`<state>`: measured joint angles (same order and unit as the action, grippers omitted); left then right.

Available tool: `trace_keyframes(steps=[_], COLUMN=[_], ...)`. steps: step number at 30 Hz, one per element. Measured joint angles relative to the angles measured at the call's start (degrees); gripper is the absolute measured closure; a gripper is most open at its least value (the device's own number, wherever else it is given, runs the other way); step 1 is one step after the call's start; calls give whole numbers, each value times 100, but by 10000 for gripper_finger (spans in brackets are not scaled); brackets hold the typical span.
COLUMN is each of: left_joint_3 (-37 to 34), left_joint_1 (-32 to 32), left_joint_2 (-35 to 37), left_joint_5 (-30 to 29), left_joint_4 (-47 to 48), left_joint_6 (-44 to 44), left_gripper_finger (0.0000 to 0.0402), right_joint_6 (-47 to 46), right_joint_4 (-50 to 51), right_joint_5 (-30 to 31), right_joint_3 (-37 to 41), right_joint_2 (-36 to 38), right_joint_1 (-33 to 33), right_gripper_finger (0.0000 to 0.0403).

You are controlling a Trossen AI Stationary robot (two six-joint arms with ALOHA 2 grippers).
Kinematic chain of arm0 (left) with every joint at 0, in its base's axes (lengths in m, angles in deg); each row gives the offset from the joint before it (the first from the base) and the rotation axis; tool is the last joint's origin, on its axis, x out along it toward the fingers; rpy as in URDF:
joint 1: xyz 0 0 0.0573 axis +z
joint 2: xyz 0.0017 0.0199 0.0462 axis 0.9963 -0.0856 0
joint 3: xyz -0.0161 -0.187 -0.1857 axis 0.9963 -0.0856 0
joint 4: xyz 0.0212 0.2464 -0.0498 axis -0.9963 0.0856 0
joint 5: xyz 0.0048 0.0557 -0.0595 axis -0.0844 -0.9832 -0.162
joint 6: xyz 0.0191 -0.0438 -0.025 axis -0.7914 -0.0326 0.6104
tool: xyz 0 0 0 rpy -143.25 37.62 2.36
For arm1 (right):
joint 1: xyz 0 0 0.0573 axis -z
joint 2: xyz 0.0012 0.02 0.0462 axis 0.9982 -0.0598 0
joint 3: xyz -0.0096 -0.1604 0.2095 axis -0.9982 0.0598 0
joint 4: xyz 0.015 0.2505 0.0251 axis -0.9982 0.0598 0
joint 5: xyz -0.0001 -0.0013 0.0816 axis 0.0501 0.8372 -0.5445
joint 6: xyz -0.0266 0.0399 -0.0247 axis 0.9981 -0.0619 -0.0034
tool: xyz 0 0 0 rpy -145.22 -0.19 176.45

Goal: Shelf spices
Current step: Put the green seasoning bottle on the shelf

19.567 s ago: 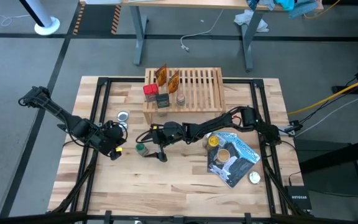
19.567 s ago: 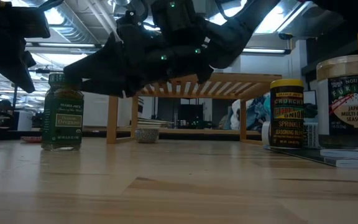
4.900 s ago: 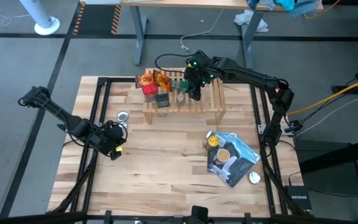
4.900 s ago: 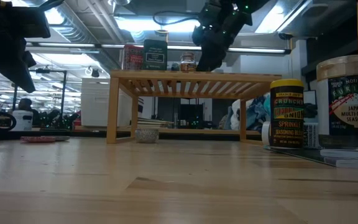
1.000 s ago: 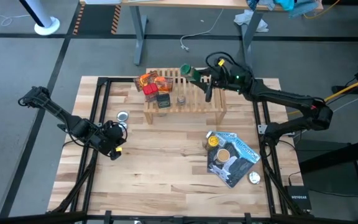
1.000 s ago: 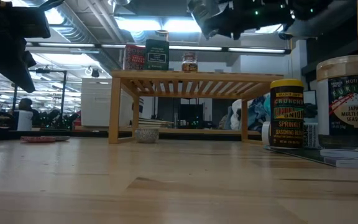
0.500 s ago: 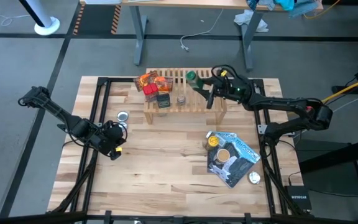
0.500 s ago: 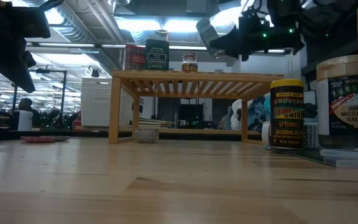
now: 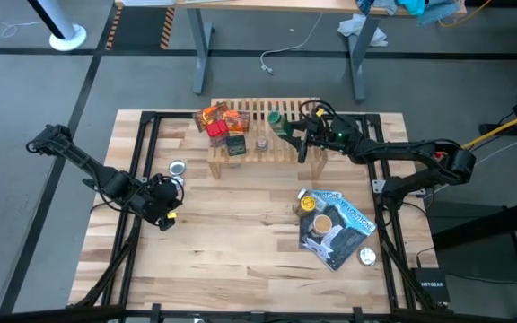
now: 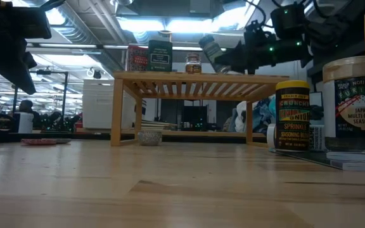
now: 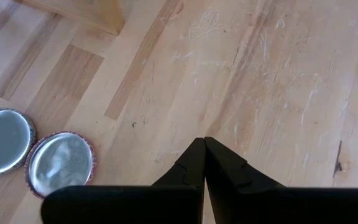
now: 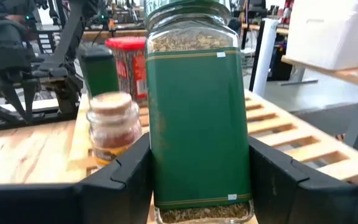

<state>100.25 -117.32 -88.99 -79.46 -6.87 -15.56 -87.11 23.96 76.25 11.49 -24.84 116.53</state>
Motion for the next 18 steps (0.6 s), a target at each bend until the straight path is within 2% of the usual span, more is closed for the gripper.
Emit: trace_keyframes(steps=[7,18], left_joint_3=[0,0], left_joint_1=[0,0], left_joint_2=[0,0], left_joint_5=[-1,-2], left_joint_4=[0,0], left_joint_6=[0,0], left_gripper_finger=[400,400], right_joint_6=[-4,-4], right_joint_4=[-319,-416], right_joint_5=[-60,-60], right_joint_3=[0,-2], right_joint_2=[-316,-330], right_joint_1=[0,2], right_gripper_finger=[198,198])
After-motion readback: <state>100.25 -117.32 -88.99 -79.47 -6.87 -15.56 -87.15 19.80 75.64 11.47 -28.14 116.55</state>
